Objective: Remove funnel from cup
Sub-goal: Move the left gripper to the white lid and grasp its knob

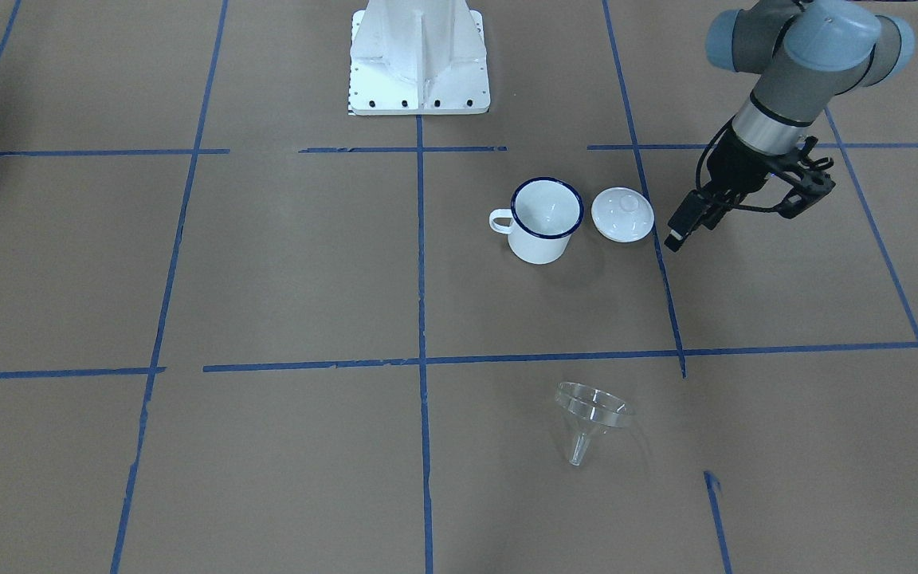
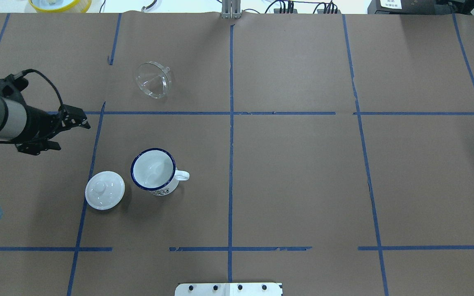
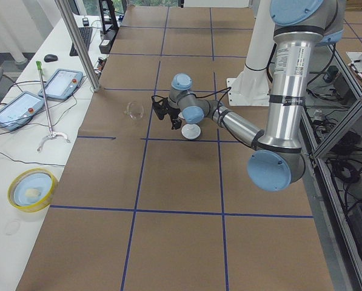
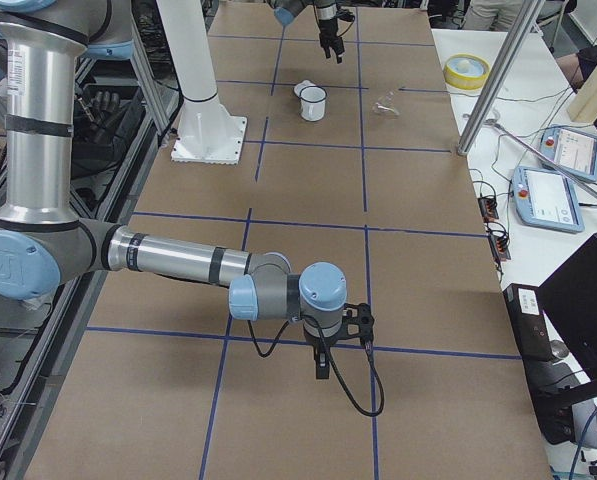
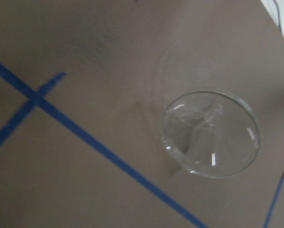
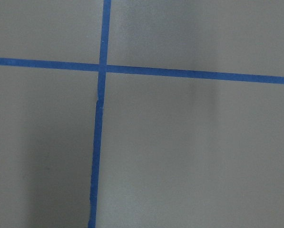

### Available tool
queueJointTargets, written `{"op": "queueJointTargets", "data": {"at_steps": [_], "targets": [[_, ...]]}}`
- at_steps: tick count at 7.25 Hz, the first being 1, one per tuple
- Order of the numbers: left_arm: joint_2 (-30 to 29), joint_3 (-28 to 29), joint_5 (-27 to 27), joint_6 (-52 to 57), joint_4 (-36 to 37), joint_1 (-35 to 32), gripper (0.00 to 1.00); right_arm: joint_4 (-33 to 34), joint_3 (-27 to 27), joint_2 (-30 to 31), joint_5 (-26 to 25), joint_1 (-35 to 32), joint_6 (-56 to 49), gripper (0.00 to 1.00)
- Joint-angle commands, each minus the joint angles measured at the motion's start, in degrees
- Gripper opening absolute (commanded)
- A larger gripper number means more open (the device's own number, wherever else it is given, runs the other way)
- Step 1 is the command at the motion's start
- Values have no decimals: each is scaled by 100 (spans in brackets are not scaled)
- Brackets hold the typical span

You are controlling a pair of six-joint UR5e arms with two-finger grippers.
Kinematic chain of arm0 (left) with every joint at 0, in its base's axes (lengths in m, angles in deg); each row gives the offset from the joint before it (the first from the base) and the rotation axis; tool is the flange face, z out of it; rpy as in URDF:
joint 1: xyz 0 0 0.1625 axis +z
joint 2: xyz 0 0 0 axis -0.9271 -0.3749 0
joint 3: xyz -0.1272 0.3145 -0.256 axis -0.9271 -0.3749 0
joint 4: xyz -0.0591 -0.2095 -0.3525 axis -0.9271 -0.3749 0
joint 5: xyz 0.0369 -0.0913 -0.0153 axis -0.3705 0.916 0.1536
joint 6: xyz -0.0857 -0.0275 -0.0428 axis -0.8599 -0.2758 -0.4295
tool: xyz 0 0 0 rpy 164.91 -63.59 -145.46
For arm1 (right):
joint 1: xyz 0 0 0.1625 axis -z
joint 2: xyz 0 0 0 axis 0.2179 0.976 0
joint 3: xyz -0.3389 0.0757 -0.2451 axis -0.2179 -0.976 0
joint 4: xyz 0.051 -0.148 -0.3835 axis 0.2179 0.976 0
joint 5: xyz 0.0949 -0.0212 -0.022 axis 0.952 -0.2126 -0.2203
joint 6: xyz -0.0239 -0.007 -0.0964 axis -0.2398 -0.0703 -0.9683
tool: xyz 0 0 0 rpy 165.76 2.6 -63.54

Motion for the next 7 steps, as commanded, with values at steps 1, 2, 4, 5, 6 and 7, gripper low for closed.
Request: {"op": "queueJointTargets", "data": {"at_steps": [1, 2, 4, 5, 6, 7], "targets": [[-29, -640, -29, 6, 1666, 612, 100, 0, 0, 0, 0, 0, 0, 100], [-512, -545, -38, -72, 2051, 702, 100, 0, 0, -9, 0, 0, 0, 100], [-1121, 235, -64, -380, 2011, 1053, 100, 0, 0, 0, 0, 0, 0, 100], [-1062, 220, -308, -398, 1941, 1124, 100, 0, 0, 0, 0, 0, 0, 100], [-957, 220, -389, -407, 1792, 1194, 100, 0, 0, 0, 0, 0, 0, 100], [-930, 212, -398, -407, 1765, 1195, 100, 0, 0, 0, 0, 0, 0, 100]]}}
